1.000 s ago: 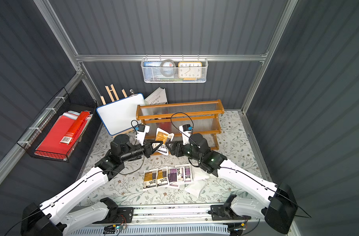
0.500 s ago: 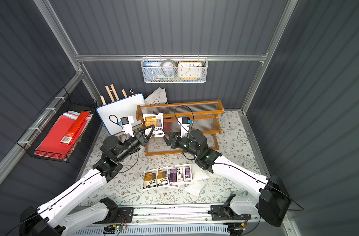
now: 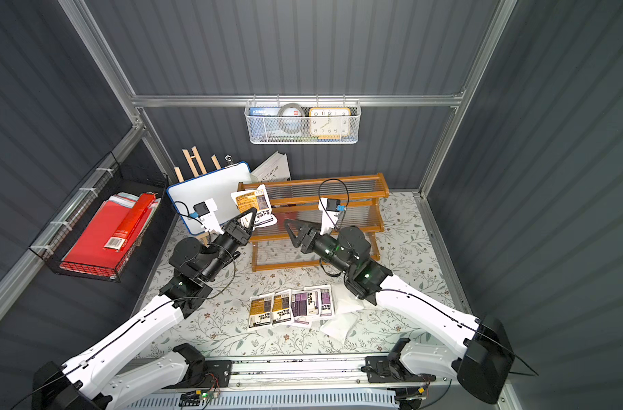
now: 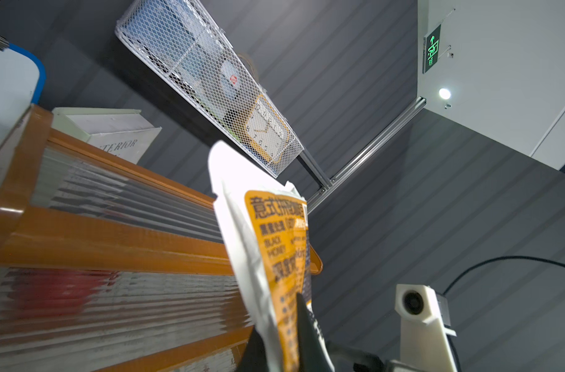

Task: Place the bagged coffee beans on the shelf by color
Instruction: Pick up the bagged coffee beans at the center of the board.

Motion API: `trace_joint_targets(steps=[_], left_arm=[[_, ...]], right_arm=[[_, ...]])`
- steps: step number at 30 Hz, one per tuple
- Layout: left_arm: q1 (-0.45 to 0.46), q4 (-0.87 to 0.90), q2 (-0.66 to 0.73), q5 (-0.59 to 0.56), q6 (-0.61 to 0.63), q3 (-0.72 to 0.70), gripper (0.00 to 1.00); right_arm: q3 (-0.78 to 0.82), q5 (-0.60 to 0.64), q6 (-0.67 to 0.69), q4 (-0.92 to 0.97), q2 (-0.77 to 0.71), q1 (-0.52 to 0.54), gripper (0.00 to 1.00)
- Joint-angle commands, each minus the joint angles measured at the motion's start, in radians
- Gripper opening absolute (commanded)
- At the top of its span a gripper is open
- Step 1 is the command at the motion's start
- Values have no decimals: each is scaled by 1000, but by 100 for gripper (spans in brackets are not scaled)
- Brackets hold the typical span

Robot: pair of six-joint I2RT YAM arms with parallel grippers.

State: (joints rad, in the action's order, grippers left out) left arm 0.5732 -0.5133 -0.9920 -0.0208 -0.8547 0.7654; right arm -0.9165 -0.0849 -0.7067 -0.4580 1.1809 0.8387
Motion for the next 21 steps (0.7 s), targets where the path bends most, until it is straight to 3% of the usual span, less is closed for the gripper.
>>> trace_joint_targets(steps=[1,13,21], left_arm=[[-1,1,9,-21,-20,-11,0],[-1,-70,-31,42,-60,-23,0],[-1,-77,-46,65,-56,-24,0]], right_arm=[[-28,10,21,-21,24,3,57],[-94,-106,1,-160,184,3,56],[-119,-146,-21,-182,224,5,49]])
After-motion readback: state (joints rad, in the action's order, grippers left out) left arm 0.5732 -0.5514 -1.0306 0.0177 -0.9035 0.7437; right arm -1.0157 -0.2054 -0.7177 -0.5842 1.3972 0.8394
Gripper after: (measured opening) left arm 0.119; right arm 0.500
